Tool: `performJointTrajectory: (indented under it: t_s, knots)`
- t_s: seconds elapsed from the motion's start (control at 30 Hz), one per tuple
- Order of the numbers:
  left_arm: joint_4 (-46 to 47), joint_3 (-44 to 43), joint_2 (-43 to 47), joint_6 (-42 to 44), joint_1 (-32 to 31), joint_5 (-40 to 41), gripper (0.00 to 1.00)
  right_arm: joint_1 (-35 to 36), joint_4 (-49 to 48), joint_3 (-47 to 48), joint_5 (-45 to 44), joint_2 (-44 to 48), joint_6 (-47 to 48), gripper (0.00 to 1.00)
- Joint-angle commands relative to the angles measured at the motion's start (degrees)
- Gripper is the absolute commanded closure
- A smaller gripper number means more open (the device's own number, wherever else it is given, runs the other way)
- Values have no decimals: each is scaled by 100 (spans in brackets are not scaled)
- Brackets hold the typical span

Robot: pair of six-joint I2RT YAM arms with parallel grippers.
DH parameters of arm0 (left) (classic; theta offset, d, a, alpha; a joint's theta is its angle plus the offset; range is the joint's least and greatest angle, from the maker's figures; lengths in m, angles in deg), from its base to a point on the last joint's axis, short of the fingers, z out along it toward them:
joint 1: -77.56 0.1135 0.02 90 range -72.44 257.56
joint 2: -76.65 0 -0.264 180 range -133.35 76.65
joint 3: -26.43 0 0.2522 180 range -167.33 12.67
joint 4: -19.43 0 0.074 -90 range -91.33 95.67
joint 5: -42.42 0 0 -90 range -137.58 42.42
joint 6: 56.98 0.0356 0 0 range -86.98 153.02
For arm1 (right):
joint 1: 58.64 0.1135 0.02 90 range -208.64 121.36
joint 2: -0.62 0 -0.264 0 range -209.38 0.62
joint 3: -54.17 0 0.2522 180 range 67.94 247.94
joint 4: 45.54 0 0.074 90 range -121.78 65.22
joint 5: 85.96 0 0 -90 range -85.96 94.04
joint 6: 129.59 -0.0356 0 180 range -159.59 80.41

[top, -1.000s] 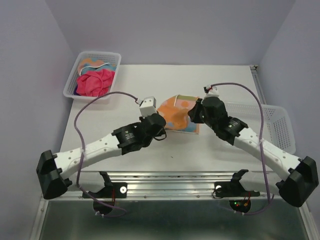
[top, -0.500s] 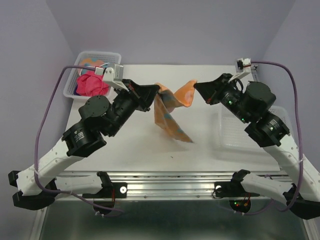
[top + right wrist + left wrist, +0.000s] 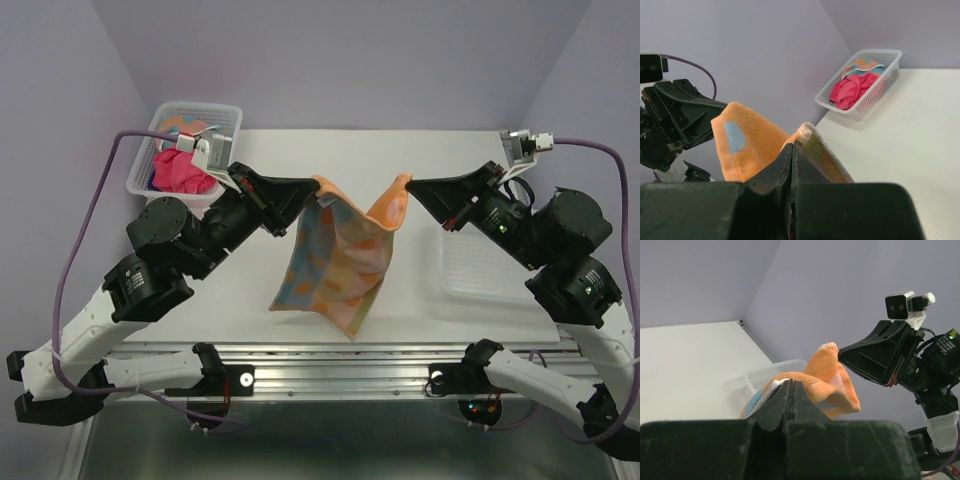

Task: Fold and stack the towels
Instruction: Flatten out the crumpled towel

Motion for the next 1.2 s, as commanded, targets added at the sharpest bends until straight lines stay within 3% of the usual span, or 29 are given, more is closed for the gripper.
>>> performJointTrajectory:
  t_s: [0.0,0.2,0.27,0.37,0.4,0.47,0.6,0.83,1.17]
  knots:
    - [150,318,196,-127,-27,471,100,-27,-108,-383,-213,52,-75,99]
    - [185,741,57,-127,70,1981,100,-36,-204,-691,-1733,-106,171,99]
    - [220,829,4,-83,236,2116,100,-27,-257,-735,-2295,-359,268,99]
    - [492,1092,-180,-100,1113,1390,100,-36,-415,-787,-2928,-694,382,99]
    - [667,1232,-364,-144,1882,986,100,-27,-563,-814,-3078,-930,426,99]
    - [913,1356,-619,-171,2702,150,100,-27,-775,-849,-3395,-1264,514,99]
    - [1546,1418,-1453,-22,3215,-124,100,-132,-1135,-683,-3826,-2036,769,99]
    - [2065,1006,-2692,241,4226,-634,100,-1124,-2250,-226,-2642,-3706,892,99]
    - [1952,-40,-4899,550,4693,-1689,100,-1486,-2639,548,-1684,-5370,1015,99]
